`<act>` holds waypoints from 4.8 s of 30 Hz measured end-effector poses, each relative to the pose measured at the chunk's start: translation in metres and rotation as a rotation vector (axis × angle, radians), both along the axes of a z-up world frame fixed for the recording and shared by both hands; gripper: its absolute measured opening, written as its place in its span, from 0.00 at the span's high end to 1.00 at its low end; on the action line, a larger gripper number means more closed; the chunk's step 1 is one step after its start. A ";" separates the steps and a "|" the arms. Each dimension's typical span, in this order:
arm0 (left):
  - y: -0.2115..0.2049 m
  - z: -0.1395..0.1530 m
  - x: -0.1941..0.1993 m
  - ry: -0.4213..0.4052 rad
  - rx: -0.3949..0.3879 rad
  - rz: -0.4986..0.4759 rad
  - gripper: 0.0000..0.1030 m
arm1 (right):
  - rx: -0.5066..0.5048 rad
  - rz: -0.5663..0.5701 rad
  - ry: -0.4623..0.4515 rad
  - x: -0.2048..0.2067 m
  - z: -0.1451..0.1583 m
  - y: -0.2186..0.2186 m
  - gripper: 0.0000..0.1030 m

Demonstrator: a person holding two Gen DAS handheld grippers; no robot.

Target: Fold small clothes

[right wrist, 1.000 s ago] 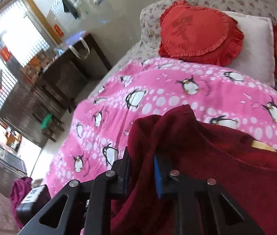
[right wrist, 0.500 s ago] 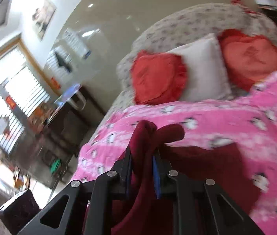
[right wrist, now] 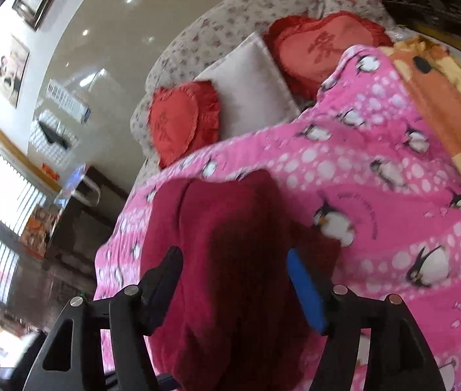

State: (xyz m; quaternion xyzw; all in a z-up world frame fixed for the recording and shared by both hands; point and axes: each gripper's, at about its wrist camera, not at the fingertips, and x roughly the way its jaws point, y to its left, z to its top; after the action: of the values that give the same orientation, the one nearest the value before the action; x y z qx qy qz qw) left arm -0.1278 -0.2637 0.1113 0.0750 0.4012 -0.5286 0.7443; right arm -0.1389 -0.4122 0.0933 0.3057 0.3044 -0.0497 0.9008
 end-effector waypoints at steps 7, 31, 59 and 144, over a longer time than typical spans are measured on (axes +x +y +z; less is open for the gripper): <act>0.057 0.011 -0.012 -0.202 0.062 0.068 0.55 | -0.027 0.079 0.063 0.011 -0.029 0.036 0.80; 0.020 -0.024 0.069 -0.123 0.147 0.380 0.38 | -0.222 0.037 -0.031 0.016 0.007 0.034 0.55; 0.038 -0.032 0.091 0.080 0.079 0.349 0.24 | -0.110 -0.003 0.089 -0.020 -0.057 0.014 0.36; 0.188 0.009 -0.032 -0.208 0.220 0.581 0.28 | -0.323 0.064 0.195 -0.095 -0.026 0.224 0.29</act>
State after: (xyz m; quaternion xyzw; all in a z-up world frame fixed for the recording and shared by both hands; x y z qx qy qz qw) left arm -0.1601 -0.0761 0.1206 0.0907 0.3821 -0.2370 0.8886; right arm -0.2339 -0.1878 0.0673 0.1412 0.3879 -0.0989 0.9054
